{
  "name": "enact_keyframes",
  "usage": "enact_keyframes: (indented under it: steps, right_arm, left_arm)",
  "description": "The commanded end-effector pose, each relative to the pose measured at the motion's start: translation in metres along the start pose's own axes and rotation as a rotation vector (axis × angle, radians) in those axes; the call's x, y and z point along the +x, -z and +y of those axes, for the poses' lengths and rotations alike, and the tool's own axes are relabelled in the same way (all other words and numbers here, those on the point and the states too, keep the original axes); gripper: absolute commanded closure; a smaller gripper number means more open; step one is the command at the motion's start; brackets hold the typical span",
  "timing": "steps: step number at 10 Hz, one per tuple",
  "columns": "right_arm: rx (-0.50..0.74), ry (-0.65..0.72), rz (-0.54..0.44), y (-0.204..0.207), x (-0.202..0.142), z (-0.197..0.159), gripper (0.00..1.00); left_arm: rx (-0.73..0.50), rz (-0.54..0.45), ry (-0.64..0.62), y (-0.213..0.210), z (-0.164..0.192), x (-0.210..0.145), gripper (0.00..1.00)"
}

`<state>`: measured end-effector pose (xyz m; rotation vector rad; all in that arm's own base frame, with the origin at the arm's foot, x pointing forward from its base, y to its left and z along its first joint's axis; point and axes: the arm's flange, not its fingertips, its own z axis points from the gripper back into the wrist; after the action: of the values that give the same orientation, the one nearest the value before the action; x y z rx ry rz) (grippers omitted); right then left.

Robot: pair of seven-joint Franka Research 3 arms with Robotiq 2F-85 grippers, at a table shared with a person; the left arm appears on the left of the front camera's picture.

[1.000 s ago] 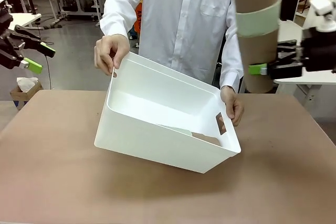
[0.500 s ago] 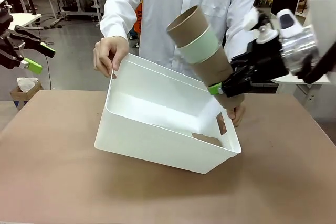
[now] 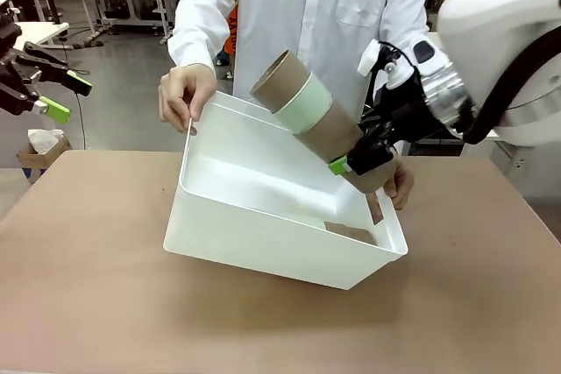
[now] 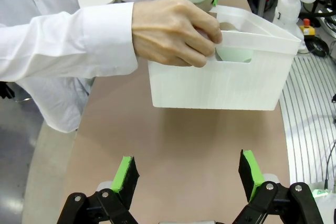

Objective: Stack the cups and store them in the basket.
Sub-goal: Place the stack of Reusable plastic cups into the Pantry Basket.

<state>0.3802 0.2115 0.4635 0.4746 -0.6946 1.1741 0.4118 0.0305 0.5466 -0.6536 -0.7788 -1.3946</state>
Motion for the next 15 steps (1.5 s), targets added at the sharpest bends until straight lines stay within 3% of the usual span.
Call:
enact_keyframes:
  steps: [1,11,15]
  right_arm:
    - [0.0,-0.001,0.038,0.012,0.005,0.0,0.15]
    - [0.009,-0.093,0.17,0.093,0.007,-0.007,0.15]
    - [0.019,-0.096,0.178,0.09,0.003,-0.012,0.15]
  left_arm:
    - [-0.001,0.002,-0.01,-0.001,-0.001,0.003,0.0]
    - [-0.001,0.002,-0.01,-0.001,-0.001,0.003,0.0]
    - [-0.001,0.002,-0.01,-0.001,-0.001,0.003,0.0]
